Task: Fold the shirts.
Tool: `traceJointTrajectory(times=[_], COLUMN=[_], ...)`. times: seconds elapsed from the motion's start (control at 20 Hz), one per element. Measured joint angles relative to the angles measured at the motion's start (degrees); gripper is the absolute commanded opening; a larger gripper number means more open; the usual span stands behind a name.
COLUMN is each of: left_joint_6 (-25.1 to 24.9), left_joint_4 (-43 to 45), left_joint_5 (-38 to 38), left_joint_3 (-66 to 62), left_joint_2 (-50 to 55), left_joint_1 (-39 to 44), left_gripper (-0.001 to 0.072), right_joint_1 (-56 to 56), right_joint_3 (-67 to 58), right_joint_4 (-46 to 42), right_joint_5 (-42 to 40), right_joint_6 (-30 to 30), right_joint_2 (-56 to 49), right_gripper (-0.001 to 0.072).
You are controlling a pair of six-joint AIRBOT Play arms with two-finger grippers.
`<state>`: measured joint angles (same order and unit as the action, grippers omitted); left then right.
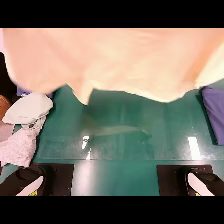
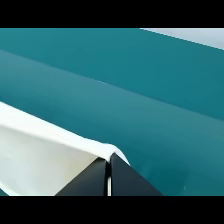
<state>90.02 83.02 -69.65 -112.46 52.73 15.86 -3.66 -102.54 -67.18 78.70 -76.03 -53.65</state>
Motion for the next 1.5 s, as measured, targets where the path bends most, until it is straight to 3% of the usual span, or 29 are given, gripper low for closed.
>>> traceJointTrajectory(times=[0.25,0.45,0.6,0.9,0.95,1.0,1.05,1.1,1.15,1.2,1.3,1.5], left_joint_6=[-1.4,-2.8,-3.1,-3.3,-3.1,-2.7,-2.0,-1.3,-0.8,-0.3,0.3,0.7], left_joint_4=[1.5,5.5,7.3,9.5,9.7,9.9,10.1,10.0,10.1,9.9,9.8,9.4], left_joint_5=[-8.2,-8.3,-3.1,13.2,16.0,17.7,19.2,20.2,21.1,21.2,20.3,9.7], left_joint_3=[3.9,14.1,19.5,22.4,22.4,22.6,22.7,22.7,22.7,22.7,21.8,19.2], left_joint_2=[4.7,14.5,24.7,39.2,40.2,40.9,41.4,41.8,42.1,42.3,42.3,40.0], left_joint_1=[0.0,0.0,0.0,0.0,0.0,0.0,-0.1,-0.2,-0.2,-0.1,-0.5,-5.3], left_gripper=[0.0025,0.0025,0.0026,0.0028,0.0143,0.0353,0.0446,0.0428,0.0428,0.0429,0.0428,0.0427], right_joint_1=[0.0,0.0,0.0,-0.2,-0.2,-0.2,-0.2,-0.1,-0.2,-0.2,0.1,3.2], right_joint_3=[-1.2,3.9,9.7,14.3,14.6,14.7,14.8,14.9,15.0,15.0,15.0,15.3], right_joint_4=[-2.3,-2.6,-2.9,-1.8,-1.0,-0.4,0.1,1.1,2.0,2.8,3.5,4.2], right_joint_5=[11.3,14.4,10.4,-5.6,-7.7,-9.2,-10.8,-12.0,-12.8,-13.7,-14.4,-10.6], right_joint_6=[-4.3,-6.2,-6.6,-6.8,-6.8,-6.8,-6.8,-6.9,-7.0,-7.0,-6.9,-4.2], right_joint_2=[-6.6,-17.2,-25.5,-37.6,-38.9,-40.0,-40.8,-41.5,-42.0,-42.3,-42.2,-38.0], right_gripper=[0.0013,0.0013,0.0013,0.0014,0.0015,0.0015,0.0017,0.0115,0.0352,0.0419,0.0415,0.0407])
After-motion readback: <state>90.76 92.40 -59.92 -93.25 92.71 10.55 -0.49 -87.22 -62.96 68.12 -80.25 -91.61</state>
